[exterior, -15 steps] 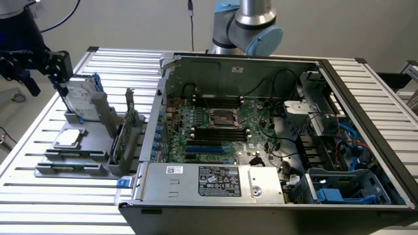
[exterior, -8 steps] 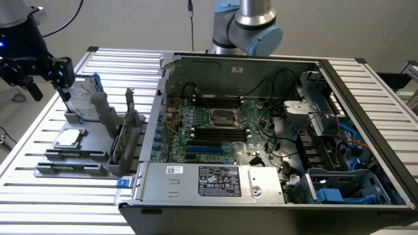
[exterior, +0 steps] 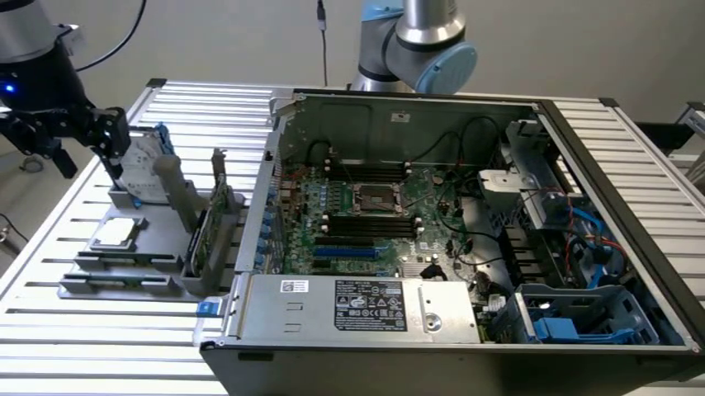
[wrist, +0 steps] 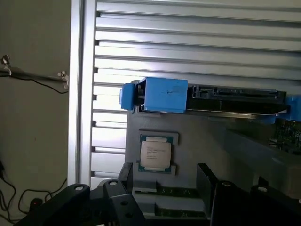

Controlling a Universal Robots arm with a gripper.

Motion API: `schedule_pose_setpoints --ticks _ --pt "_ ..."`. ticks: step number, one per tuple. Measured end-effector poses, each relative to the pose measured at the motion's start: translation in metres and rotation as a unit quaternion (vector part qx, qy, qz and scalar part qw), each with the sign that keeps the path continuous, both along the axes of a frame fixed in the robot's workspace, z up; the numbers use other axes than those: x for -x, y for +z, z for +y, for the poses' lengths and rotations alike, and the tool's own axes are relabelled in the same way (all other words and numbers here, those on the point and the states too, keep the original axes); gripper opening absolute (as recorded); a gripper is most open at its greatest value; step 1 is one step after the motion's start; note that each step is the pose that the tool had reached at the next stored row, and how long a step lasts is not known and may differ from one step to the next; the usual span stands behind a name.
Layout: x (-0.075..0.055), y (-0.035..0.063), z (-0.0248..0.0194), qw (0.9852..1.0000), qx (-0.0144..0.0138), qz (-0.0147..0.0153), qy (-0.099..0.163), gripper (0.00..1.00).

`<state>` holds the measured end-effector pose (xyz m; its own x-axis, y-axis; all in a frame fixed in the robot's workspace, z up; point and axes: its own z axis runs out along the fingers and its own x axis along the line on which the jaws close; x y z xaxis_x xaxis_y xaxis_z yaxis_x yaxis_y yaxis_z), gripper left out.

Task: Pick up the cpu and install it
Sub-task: 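Pick up the cpu and move it towards the insertion slot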

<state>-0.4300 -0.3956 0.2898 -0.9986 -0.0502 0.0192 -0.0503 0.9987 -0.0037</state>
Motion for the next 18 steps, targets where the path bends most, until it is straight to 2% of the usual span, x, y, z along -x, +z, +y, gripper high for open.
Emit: schedule_pose_setpoints --ticks 8,11,18 --pt "0.001 -0.0146 -0.0018 1.0 0.0 0.0 0.0 0.65" --pt "0.002 -0.02 -0.0044 1.0 0.0 0.0 0.0 0.65" --pt "0.004 -0.0328 -0.014 1.0 -0.0001 -0.0001 0.0 0.65"
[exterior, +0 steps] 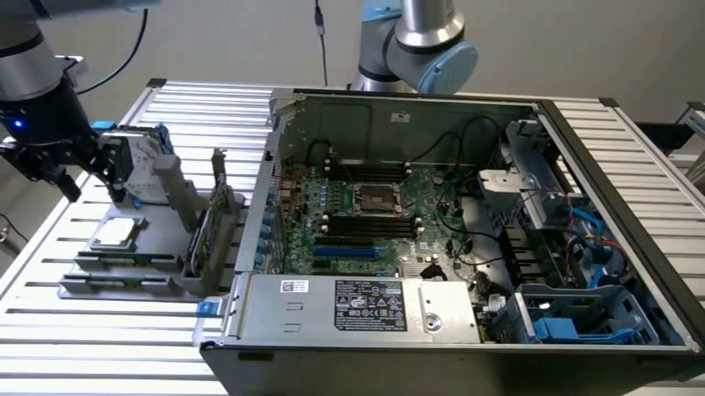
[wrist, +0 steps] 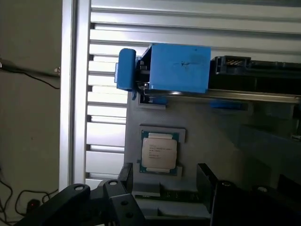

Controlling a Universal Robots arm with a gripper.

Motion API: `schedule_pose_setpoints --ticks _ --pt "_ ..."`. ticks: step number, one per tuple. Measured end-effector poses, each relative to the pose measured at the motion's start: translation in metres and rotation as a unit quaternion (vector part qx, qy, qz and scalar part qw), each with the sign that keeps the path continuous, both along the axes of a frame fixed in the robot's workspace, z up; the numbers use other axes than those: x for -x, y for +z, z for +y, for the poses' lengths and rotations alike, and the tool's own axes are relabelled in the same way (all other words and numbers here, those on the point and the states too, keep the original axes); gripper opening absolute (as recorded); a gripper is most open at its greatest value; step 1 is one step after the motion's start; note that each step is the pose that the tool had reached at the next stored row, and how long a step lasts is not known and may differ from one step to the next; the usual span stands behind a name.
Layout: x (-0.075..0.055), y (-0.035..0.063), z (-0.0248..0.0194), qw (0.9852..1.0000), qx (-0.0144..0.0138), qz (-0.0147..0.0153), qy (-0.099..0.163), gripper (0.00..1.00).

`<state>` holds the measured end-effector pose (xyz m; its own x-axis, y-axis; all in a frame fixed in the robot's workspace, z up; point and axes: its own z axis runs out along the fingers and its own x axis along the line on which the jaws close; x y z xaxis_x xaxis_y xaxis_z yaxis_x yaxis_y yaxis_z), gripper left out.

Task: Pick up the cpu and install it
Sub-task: 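Pick up the cpu and move it towards the insertion slot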

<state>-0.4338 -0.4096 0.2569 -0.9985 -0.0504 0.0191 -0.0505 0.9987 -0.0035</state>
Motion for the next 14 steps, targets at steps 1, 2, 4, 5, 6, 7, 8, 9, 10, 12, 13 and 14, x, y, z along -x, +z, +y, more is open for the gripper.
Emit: schedule_pose_setpoints --ticks 1,2,4,5,6,7,8,9,10,12,13,14 --pt "0.0 -0.0017 -0.0009 1.0 0.0 0.0 0.0 0.65" --pt "0.0 -0.0036 -0.0015 1.0 0.0 0.0 0.0 0.65" --pt "0.0 -0.0072 -0.0021 1.0 0.0 0.0001 0.0 0.65" --pt "0.0 -0.009 -0.0022 1.0 0.0 0.0001 0.0 0.65" --pt "0.0 -0.0108 -0.0023 1.0 0.0 0.0001 0.0 0.65" --pt "0.0 -0.0126 -0.0024 1.0 -0.0001 0.0001 0.0 0.65" --pt "0.0 -0.0145 -0.0025 1.0 -0.0001 0.0001 0.0 0.65" --pt "0.0 -0.0164 -0.0027 1.0 -0.0001 0.0001 0.0 0.65" --pt "-0.001 -0.0182 -0.0029 1.0 -0.0001 0.0 0.0 0.65" --pt "-0.001 -0.0218 -0.0037 1.0 0.0 0.0001 -0.001 0.65" --pt "-0.001 -0.0236 -0.0041 1.0 0.0 0.0001 -0.001 0.65" --pt "-0.001 -0.0254 -0.0045 1.0 -0.0001 0.0001 -0.002 0.65"
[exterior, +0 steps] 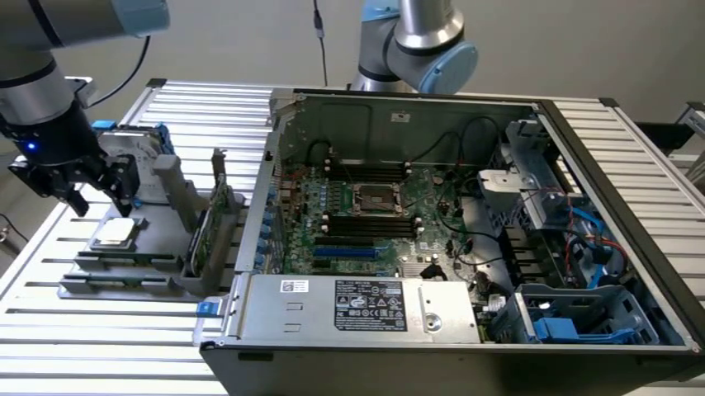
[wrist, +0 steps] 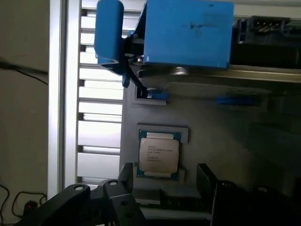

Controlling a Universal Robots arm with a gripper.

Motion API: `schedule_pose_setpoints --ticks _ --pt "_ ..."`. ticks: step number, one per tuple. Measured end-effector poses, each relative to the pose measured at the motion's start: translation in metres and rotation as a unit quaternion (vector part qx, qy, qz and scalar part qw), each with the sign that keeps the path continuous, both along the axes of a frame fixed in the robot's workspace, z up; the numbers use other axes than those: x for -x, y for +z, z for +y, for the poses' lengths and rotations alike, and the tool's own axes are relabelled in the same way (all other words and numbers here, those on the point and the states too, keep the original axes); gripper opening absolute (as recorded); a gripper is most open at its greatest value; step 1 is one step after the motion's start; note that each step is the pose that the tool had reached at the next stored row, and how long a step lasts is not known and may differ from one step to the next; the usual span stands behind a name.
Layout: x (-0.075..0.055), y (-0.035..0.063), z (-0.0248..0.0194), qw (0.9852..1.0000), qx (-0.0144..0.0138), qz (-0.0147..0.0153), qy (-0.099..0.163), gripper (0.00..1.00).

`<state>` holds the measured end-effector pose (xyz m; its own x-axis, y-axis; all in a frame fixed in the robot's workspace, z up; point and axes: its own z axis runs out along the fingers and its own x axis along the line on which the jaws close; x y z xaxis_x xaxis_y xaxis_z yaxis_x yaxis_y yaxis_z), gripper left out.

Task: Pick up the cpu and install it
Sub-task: 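Pick up the cpu and move it towards the insertion slot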

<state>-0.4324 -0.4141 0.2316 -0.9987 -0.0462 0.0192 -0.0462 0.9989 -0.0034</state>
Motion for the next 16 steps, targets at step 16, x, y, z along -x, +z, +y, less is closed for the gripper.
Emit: schedule_pose_setpoints --ticks 16 --pt "0.0 -0.0248 -0.0022 0.9998 -0.0021 0.0001 -0.017 0.65"
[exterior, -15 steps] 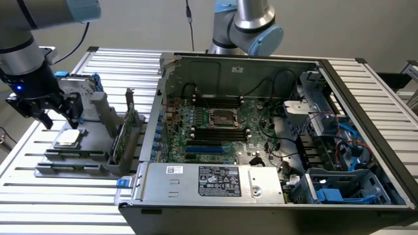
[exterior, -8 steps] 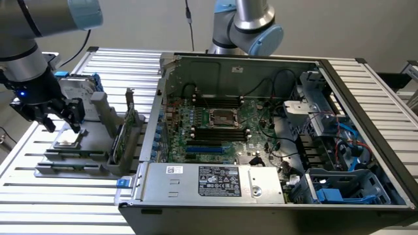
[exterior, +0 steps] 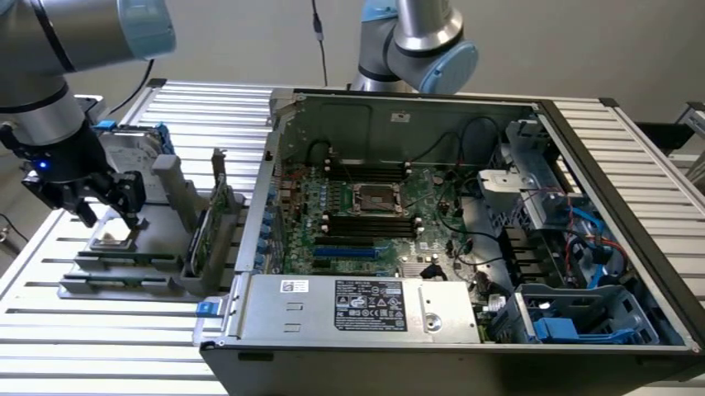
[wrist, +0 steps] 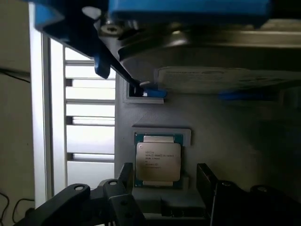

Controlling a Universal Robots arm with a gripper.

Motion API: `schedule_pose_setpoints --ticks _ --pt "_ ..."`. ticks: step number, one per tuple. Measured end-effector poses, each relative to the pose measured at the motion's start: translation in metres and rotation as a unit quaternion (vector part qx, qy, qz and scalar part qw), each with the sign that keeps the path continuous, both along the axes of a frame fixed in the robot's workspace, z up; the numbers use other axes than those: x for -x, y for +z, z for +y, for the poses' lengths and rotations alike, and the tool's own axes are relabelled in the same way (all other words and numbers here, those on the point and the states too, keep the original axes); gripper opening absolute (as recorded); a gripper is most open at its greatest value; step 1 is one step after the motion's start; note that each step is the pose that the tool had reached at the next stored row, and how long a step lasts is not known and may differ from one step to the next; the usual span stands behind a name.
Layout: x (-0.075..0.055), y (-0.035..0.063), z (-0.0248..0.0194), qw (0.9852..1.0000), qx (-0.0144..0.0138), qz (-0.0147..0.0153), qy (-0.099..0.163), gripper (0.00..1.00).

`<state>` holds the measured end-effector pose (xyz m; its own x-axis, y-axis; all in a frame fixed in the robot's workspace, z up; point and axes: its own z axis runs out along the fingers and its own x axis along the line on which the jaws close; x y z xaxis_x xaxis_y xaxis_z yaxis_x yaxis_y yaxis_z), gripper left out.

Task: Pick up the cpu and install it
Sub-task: 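Pick up the cpu and move it towards the insertion slot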

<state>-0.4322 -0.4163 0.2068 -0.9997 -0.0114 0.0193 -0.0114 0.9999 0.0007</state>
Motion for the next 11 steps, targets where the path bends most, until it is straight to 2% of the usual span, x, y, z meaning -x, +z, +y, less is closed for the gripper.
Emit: schedule_pose_setpoints --ticks 3,6,11 --pt "0.0007 -0.0021 0.0 1.0 -0.0029 0.0 -0.001 0.65" --pt "0.0011 -0.0031 -0.0003 1.0 -0.0079 -0.0001 -0.001 0.65" --pt "0.0013 -0.0064 -0.0025 0.9999 -0.0115 -0.0001 -0.002 0.65"
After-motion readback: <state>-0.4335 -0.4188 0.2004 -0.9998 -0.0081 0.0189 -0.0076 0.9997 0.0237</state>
